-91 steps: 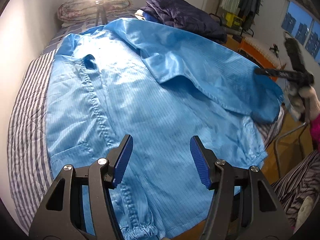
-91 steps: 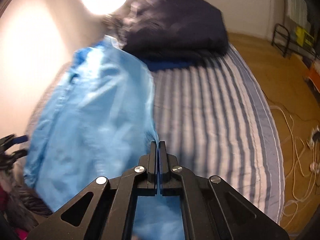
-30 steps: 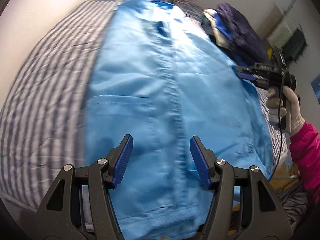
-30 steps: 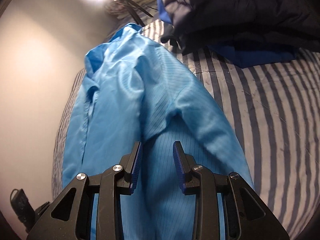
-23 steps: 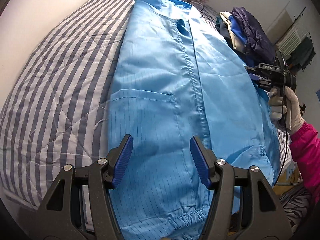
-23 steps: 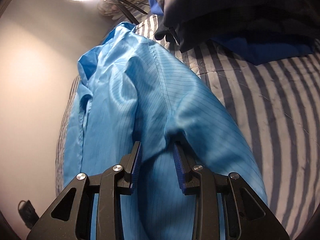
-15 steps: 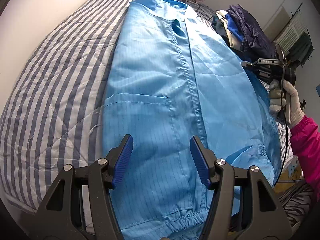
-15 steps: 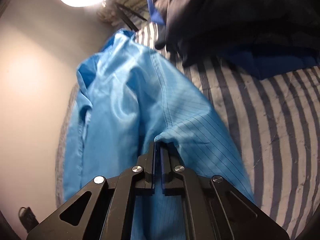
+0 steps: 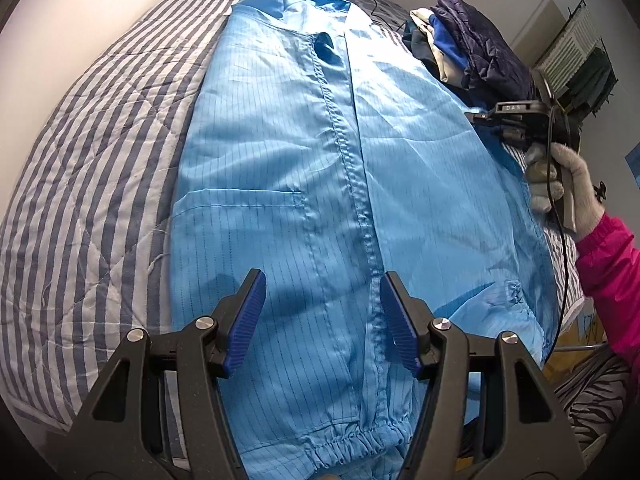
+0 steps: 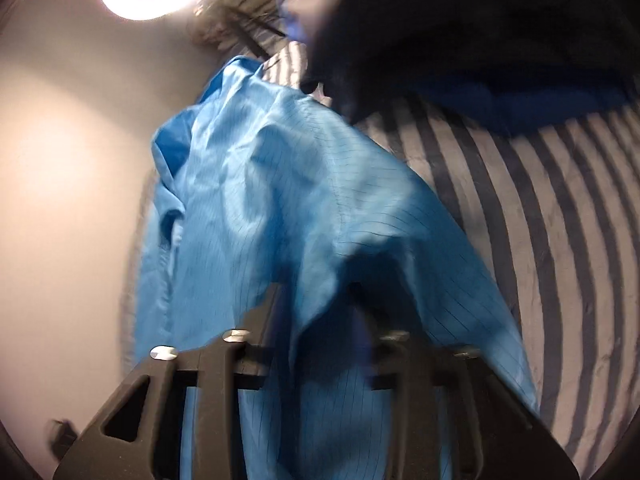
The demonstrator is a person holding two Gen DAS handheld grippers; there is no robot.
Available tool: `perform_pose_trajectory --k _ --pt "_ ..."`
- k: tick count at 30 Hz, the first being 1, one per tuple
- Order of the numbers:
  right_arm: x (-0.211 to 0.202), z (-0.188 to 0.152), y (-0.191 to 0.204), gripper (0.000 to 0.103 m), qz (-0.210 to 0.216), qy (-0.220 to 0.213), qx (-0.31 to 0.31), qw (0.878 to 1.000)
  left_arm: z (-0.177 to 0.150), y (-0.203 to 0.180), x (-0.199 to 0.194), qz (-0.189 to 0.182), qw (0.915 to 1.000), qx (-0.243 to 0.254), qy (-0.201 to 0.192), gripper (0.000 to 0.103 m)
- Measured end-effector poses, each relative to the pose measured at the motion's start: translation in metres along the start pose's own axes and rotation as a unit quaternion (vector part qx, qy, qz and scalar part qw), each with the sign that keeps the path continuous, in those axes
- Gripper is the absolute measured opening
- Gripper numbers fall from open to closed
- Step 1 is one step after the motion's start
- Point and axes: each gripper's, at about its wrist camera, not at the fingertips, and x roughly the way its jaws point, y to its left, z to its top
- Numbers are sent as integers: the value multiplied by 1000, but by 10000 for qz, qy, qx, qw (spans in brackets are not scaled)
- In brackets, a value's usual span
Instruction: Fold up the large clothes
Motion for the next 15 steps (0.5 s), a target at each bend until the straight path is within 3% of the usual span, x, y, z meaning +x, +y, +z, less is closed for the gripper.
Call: perform_pose_trajectory --k 2,5,8,10,13,15 --pt "-11 7 20 1 -501 -178 -532 9972 0 -1 -1 -17 10000 9 0 61" --pt "-52 29 39 0 -1323 -978 -1210 9789 -1 -3 0 -92 9999 -23 34 61" --pt "-77 50 27 0 -1582 -1391 -1177 9705 -1 -12 1 -179 9998 45 62 61" --pt "-81 57 14 0 -1564 -1457 -1071 9710 -1 -19 2 -242 9996 130 58 61" --pt "-71 56 -1 0 -1154 -1220 -915 9815 1 -33 1 -360 9990 268 27 61" --pt "-61 55 -8 1 -1183 -1032 -823 9842 3 -43 1 -423 9985 355 10 61"
